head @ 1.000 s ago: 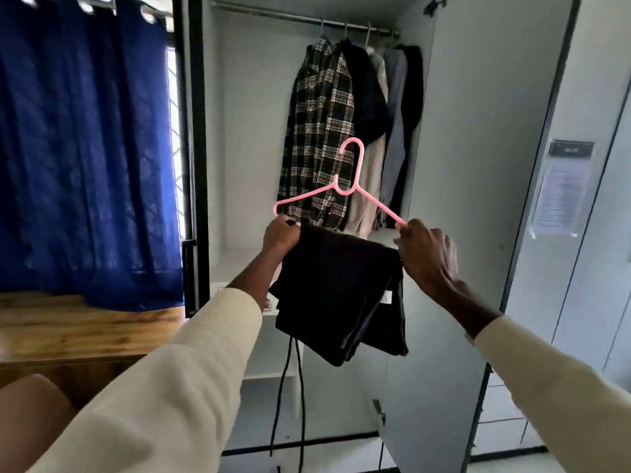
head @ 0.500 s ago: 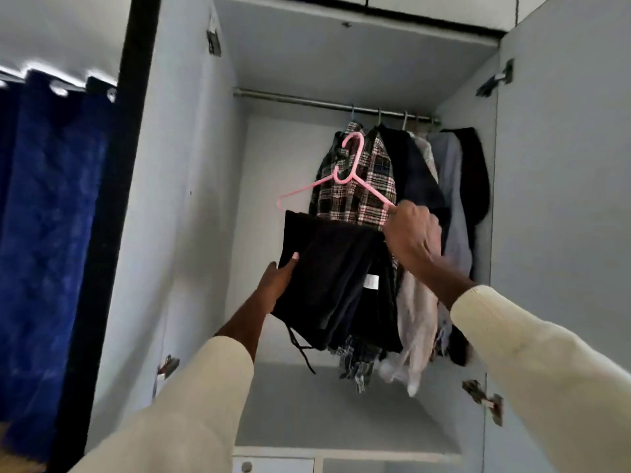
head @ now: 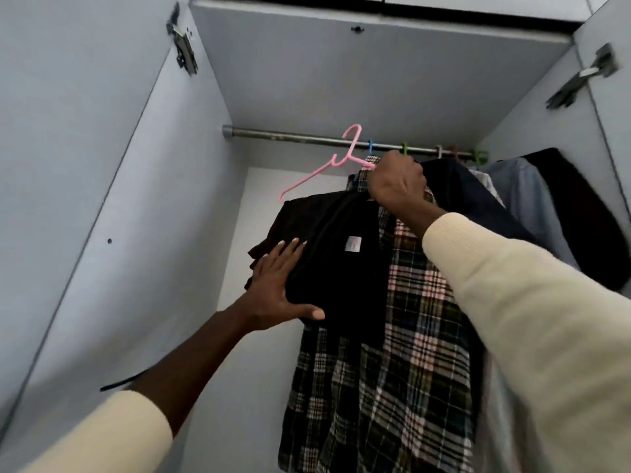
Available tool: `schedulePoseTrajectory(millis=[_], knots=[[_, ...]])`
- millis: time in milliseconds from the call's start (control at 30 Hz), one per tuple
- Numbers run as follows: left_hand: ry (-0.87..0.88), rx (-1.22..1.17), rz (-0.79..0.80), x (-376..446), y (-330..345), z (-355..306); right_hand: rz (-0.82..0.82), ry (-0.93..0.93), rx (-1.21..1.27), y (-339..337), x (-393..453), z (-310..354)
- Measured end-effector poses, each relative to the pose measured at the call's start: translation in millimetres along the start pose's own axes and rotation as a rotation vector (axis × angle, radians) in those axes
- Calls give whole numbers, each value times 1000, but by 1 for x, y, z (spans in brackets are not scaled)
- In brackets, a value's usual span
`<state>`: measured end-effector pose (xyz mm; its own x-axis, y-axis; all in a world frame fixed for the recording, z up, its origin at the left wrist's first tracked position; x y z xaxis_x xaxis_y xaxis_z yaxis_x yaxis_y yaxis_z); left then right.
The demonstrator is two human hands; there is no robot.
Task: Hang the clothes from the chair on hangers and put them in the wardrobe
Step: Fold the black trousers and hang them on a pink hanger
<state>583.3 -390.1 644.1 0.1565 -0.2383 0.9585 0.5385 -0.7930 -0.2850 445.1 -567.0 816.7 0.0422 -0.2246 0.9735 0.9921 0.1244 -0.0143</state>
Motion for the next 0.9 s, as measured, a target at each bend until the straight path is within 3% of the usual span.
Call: schedulePoseTrajectory(millis=[100,200,367,533,733,900], knots=[[-14,146,-40,38,33,32,-39,-23,26,40,36,5],[-71,103,-104,74,55,59,-65,-55,4,73,57,13],[-149,-127,-170,120,80,109,-143,-85,-1,114,84,30],[-146,-271,-158,137,92,127,-185,-157,-76,143,95,48],[-147,-398,-115,135,110,150,-187,-109,-93,169,93,54],[-313,-573,-56,121,132,172,-116,-65,133,181,81,61]])
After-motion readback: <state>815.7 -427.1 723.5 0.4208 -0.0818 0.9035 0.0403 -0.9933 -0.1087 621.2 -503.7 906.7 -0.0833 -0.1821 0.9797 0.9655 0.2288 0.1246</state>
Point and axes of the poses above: each hand's wrist, its own x-axis towards the middle knuckle, its own y-axis out of the palm, z = x × y, the point moved 6 cm from there along x, towards the middle knuckle, and after that the axes turned 8 degrees about -z, right-handed, at the moved point
